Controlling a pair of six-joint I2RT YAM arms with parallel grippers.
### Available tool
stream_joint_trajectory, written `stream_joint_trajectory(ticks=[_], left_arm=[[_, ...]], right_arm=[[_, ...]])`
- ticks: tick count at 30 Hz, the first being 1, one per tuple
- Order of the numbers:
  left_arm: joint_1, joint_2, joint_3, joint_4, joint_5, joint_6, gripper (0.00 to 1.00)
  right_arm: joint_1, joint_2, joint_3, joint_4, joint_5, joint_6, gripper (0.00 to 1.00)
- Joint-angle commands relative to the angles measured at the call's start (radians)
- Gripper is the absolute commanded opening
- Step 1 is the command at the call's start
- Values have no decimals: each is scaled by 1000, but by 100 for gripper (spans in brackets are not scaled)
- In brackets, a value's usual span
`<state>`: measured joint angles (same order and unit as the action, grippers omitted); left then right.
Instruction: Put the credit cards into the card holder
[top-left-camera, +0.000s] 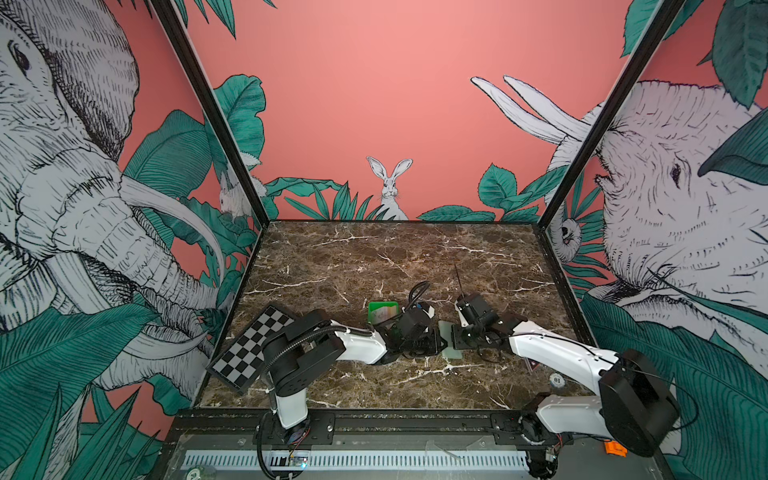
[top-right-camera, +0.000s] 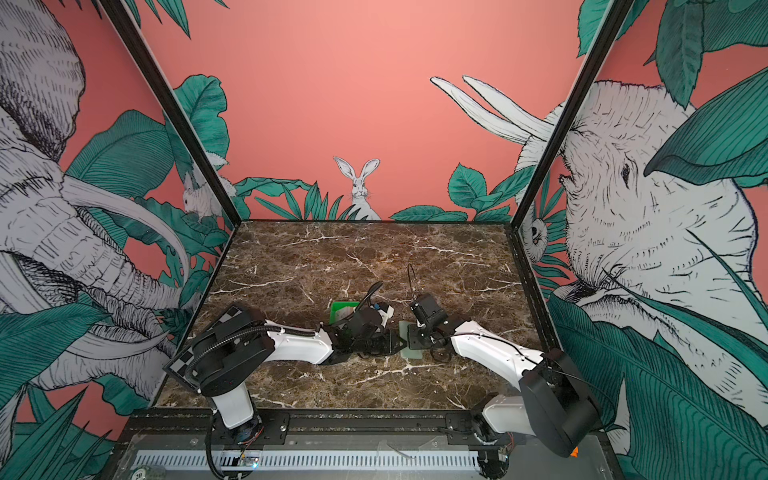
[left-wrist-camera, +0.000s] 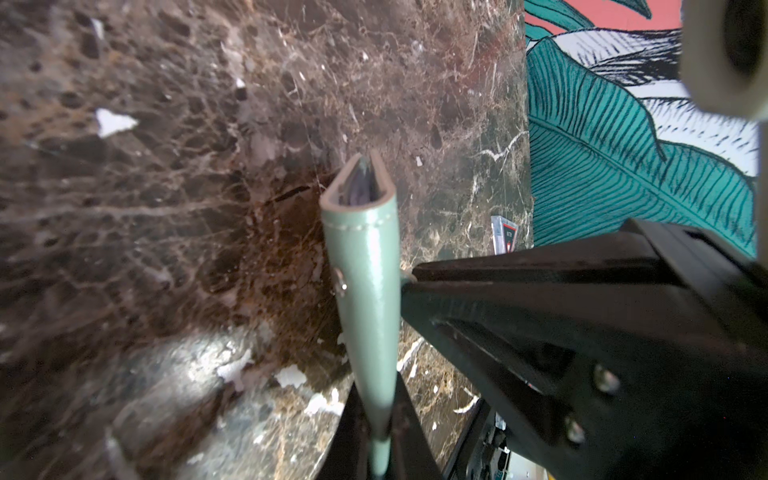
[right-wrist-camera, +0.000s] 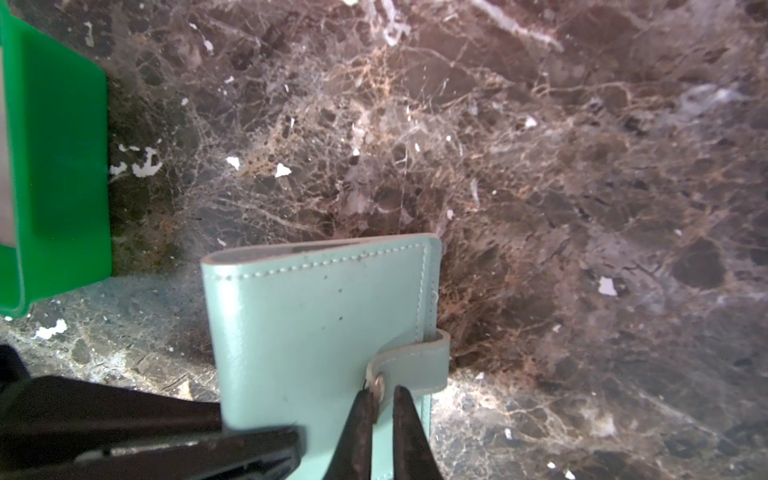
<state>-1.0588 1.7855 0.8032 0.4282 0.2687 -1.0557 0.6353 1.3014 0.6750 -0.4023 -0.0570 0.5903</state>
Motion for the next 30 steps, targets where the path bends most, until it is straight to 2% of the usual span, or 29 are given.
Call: stream_joint_trajectory(ticks=[1, 9, 21, 30], left_arm=[[-6, -43, 21, -7, 0, 10, 11], [-7, -50, 13, -26, -19, 10, 11], [-7, -66, -5, -80, -56, 22, 11], [-7, -46, 5, -75, -47, 7, 23]], right_arm=[[-3, 9, 1, 8, 50, -9, 10], [-2, -6, 1, -15, 86, 0, 0], [-1, -54, 1, -94, 172, 6, 0], [7, -143, 28, -122, 127, -2, 0]])
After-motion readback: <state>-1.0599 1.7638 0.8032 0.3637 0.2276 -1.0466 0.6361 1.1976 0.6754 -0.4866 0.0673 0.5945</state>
